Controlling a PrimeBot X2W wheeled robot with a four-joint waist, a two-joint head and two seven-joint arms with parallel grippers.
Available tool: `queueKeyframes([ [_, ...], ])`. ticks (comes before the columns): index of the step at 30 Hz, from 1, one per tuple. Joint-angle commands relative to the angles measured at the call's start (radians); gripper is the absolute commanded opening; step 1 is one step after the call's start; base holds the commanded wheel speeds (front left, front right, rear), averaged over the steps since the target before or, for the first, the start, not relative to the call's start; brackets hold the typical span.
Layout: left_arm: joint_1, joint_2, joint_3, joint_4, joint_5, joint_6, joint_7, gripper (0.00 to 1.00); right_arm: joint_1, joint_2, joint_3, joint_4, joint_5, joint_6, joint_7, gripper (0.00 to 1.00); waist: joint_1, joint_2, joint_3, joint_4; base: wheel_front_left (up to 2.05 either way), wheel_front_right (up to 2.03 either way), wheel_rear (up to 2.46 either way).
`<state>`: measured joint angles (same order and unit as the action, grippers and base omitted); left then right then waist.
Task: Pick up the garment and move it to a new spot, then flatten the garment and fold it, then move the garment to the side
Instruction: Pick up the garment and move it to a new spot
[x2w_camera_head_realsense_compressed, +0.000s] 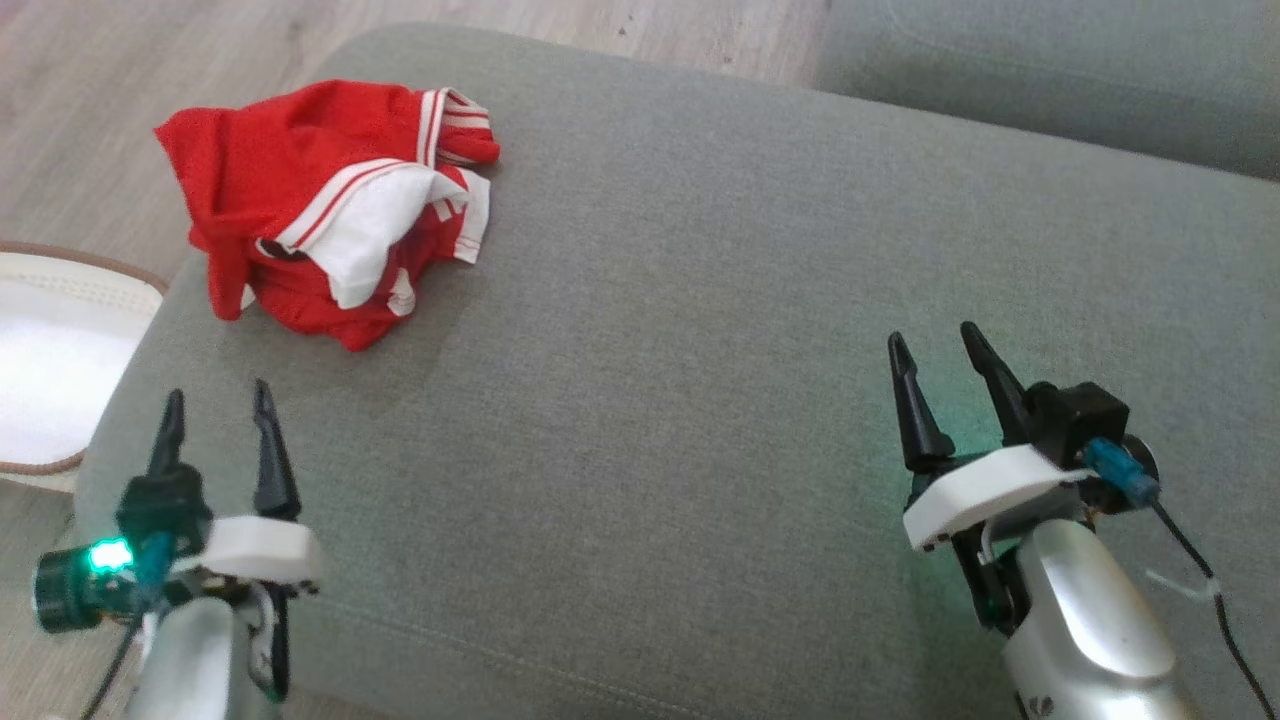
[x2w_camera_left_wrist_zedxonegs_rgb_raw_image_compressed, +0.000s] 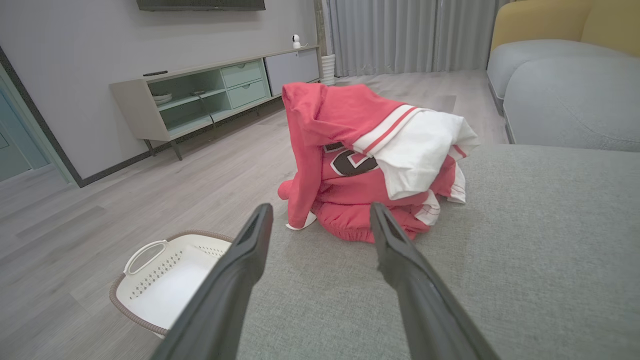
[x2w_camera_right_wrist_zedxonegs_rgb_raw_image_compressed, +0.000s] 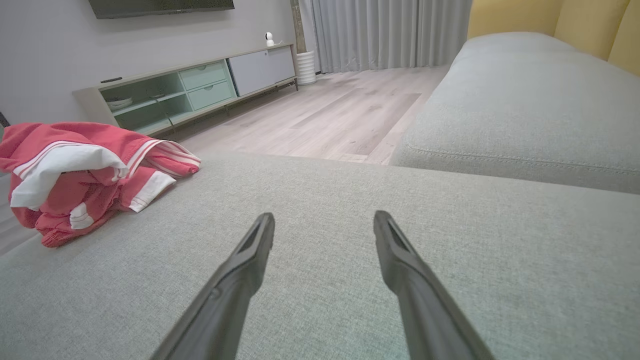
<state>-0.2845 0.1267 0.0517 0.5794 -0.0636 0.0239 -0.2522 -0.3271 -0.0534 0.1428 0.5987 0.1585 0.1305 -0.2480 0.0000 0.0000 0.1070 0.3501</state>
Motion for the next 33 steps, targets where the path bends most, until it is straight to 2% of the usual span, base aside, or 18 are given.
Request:
queueKeyframes([
  [1,-0.067,0.044,0.044,-0.021,-0.011,-0.005,-0.010,1.00,-0.057,0.003,0.024,-0.025,0.002,0.000,-0.014,1.00,0.0000,0.0000,0.019,-0.015,0.00,0.00,0.00],
  [10,-0.225,0.127,0.079,0.060,-0.019,-0.030,-0.010,1.00,-0.117,-0.009,0.040,-0.051,-0.044,0.000,-0.014,1.00,0.0000,0.0000,0.146,-0.090,0.00,0.00,0.00],
  [21,-0.417,0.241,0.152,0.246,-0.087,-0.071,-0.010,1.00,-0.162,-0.060,0.075,-0.114,-0.042,0.000,-0.014,1.00,0.0000,0.0000,0.272,-0.148,0.00,0.00,0.00],
  [26,-0.480,0.262,0.171,0.344,-0.123,-0.092,-0.008,1.00,-0.162,-0.076,0.074,-0.122,-0.036,0.000,-0.014,1.00,0.0000,0.0000,0.299,-0.160,0.00,0.00,0.00],
  [30,-0.521,0.257,0.185,0.417,-0.168,-0.117,0.003,1.00,-0.161,-0.079,0.075,-0.122,-0.032,0.000,-0.014,1.00,0.0000,0.0000,0.306,-0.168,0.00,0.00,0.00],
  [31,-0.527,0.258,0.179,0.431,-0.169,-0.122,0.005,0.82,-0.161,-0.078,0.077,-0.121,-0.031,0.000,-0.014,1.00,0.0000,0.0000,0.304,-0.171,0.00,0.00,0.00],
  [32,-0.532,0.259,0.169,0.443,-0.166,-0.127,0.006,0.16,-0.161,-0.076,0.077,-0.119,-0.030,0.000,-0.014,1.00,0.0000,0.0000,0.300,-0.175,0.00,0.00,0.00],
  [33,-0.537,0.260,0.165,0.451,-0.168,-0.130,0.005,0.00,-0.160,-0.073,0.076,-0.117,-0.028,0.000,-0.014,1.00,0.0000,0.0000,0.294,-0.178,0.00,0.00,0.00],
])
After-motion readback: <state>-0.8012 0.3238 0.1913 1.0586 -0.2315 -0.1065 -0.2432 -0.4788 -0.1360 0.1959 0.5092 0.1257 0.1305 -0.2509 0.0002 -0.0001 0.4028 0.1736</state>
